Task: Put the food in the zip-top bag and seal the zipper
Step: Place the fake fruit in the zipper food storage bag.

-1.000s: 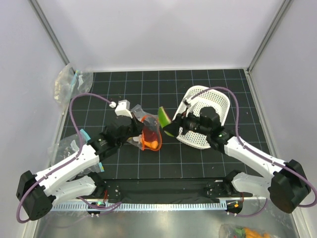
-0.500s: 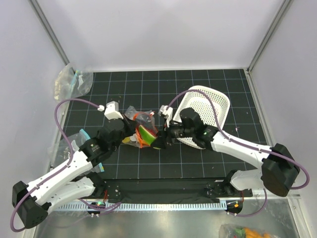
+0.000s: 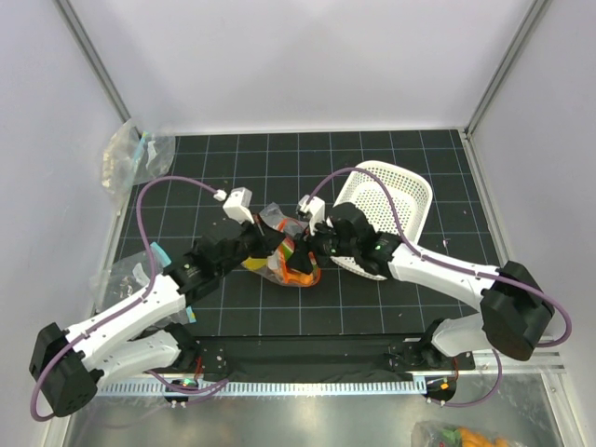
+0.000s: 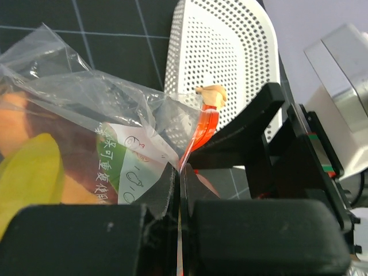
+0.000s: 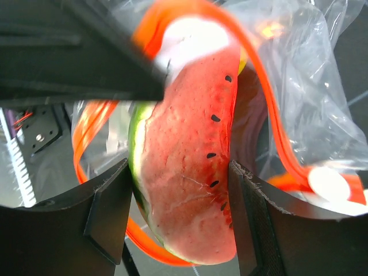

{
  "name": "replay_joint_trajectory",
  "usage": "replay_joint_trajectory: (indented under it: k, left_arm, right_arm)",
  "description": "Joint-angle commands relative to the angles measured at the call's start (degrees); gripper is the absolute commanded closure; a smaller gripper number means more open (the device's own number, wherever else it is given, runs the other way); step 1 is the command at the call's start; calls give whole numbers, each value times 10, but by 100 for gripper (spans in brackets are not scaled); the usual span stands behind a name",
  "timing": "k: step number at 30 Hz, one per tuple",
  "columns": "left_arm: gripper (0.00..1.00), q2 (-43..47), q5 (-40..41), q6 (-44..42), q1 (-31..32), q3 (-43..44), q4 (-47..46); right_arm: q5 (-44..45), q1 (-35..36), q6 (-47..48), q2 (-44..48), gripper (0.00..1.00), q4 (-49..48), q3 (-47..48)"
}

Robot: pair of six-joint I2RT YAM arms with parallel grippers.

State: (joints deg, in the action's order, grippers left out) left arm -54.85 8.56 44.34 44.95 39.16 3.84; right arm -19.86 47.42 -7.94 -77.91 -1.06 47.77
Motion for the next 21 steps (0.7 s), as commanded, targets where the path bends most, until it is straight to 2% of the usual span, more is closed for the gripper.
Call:
replay_joint_trajectory:
  k: [1,4,8,11,15,21]
  left_arm:
    - [100,-9,-72,-9,4,15,-66]
    - [100,-6,-61,-4,3,10,-67]
    - [99,2,7,9,4,9,-40]
    - [99,-2,66,13,2,27,20]
    - [99,-1,74,23,-1,25,27]
    - [99,5,111,31,-4,25,46]
  right_arm:
    - [46,0,-8,27,49,-32,3]
    - [53,0,-10,35,32,-38,-5]
    - [56,0,-8,48,21,-42,-11]
    - [57,0,-5,56,19,-41,-16]
    - [56,0,-3,57,18,-41,-15]
    - [83,0,-6,72,25,-42,-21]
